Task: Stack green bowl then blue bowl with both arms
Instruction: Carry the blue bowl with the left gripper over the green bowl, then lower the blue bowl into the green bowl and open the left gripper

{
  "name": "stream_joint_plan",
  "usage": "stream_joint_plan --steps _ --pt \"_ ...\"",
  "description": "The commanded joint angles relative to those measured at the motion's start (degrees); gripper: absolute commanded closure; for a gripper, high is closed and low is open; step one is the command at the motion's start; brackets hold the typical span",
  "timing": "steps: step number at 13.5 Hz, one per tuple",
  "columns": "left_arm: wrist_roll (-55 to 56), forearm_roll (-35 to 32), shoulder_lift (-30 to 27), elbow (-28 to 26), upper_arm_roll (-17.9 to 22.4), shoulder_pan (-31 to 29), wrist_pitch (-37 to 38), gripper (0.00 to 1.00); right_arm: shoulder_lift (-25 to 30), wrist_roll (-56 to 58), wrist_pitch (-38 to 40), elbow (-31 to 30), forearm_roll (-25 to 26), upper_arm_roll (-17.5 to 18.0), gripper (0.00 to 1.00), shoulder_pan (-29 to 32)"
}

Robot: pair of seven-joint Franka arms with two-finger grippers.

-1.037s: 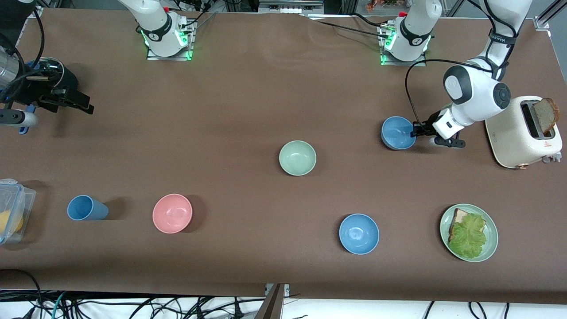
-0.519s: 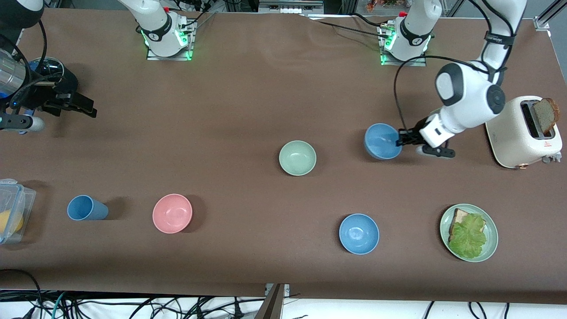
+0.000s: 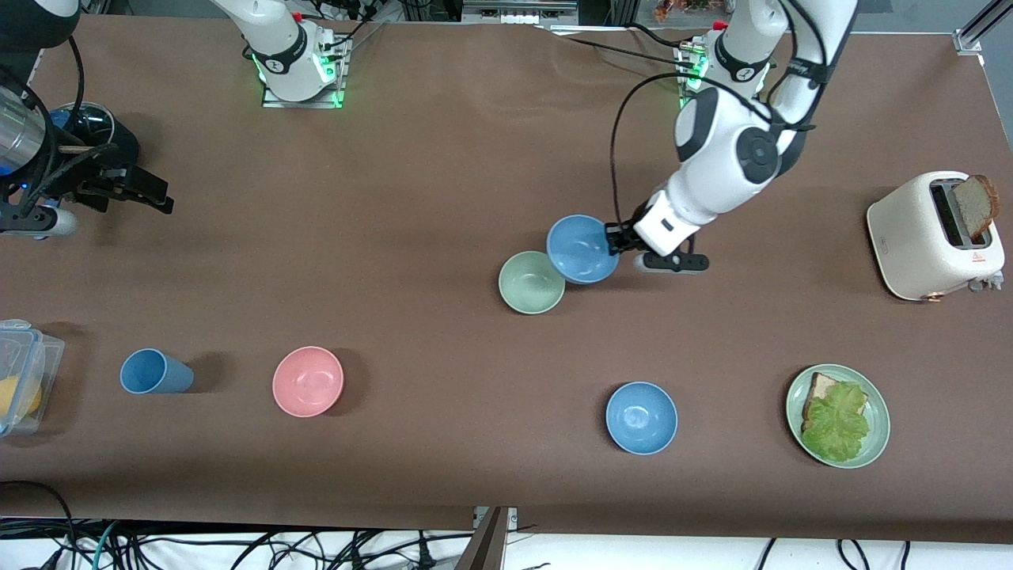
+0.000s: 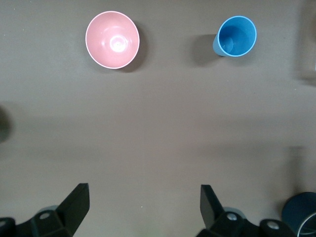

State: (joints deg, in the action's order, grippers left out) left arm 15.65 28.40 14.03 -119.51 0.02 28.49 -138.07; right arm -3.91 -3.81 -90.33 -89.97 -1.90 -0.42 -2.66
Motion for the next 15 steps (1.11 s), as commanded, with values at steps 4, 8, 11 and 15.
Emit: stream_joint_plan --steps 4,8,11,15 --pt "13.3 -4.6 9.9 10.3 1.2 6.3 0.9 1.0 -0.5 0.2 1.2 1.5 0.2 0.1 0.01 0.0" --pt "13.7 -4.7 11.5 10.6 1.4 7.5 0.5 1.0 -0.6 0.4 1.2 1.5 0.2 0.1 0.01 0.0" --pt "13.7 -5.1 12.3 10.6 1.4 7.7 -0.7 1.0 -0.6 0.4 1.1 1.5 0.2 0.1 0.01 0.0" --pt "13.7 -5.8 13.8 11.1 1.4 7.6 -2.0 1.0 -0.6 0.0 1.0 1.5 0.1 0.2 0.01 -0.1"
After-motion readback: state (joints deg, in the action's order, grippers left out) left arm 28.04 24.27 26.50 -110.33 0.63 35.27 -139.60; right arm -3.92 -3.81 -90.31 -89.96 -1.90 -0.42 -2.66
